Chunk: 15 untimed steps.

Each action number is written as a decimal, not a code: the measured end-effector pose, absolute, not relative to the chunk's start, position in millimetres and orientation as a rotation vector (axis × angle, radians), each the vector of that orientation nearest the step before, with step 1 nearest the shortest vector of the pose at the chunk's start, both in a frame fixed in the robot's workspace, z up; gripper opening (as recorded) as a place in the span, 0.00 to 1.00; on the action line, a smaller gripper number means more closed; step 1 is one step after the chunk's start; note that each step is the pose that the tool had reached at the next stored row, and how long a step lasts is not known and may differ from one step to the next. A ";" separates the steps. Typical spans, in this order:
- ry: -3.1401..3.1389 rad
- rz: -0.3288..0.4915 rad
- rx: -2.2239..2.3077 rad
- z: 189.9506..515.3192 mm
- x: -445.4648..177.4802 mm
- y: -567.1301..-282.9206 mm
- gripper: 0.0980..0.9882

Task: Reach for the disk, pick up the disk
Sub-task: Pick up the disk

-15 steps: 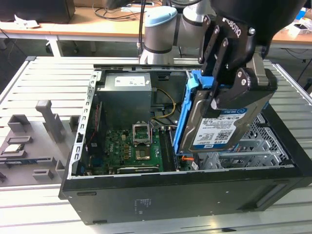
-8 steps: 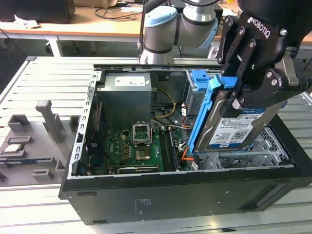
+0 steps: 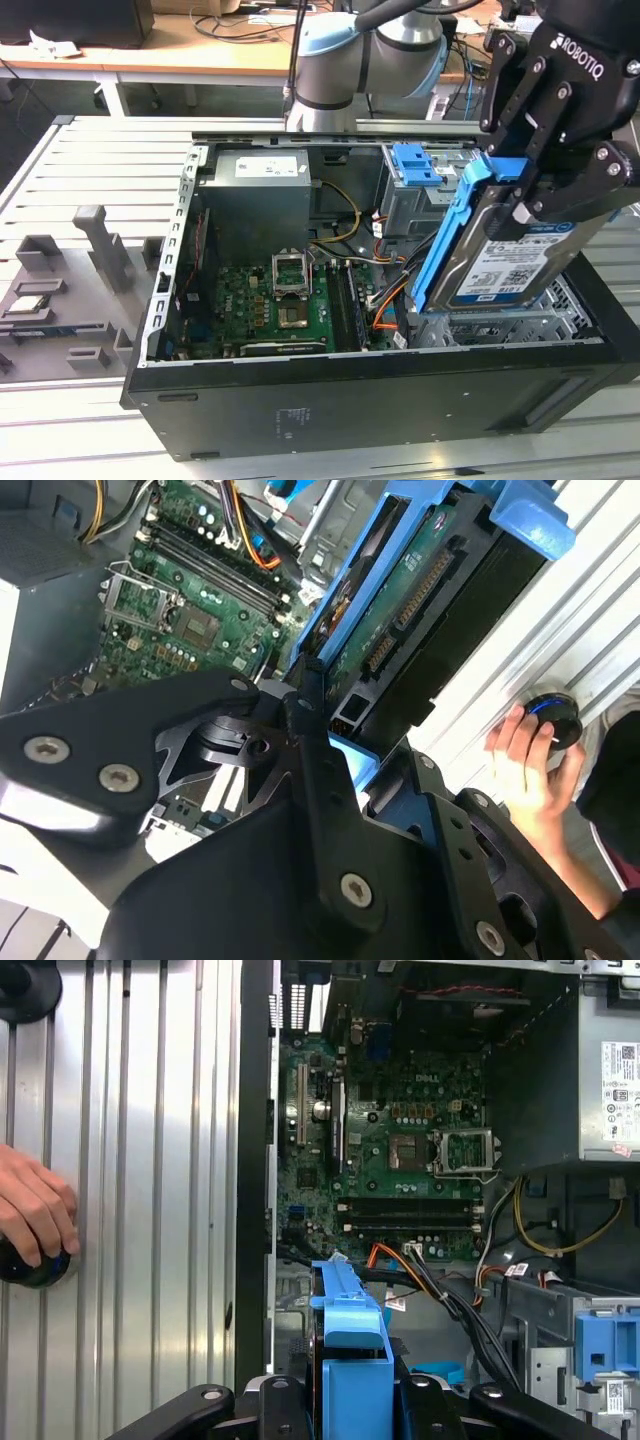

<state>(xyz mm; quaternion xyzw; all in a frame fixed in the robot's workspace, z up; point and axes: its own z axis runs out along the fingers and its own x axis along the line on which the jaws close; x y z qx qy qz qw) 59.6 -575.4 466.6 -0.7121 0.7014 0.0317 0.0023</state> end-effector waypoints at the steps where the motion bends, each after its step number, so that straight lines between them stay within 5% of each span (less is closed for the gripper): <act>1: 2.200 0.099 -2.234 466.6 62.0 -575.4 0.30; 15: 2.200 0.100 -2.234 466.3 96.2 -575.0 0.30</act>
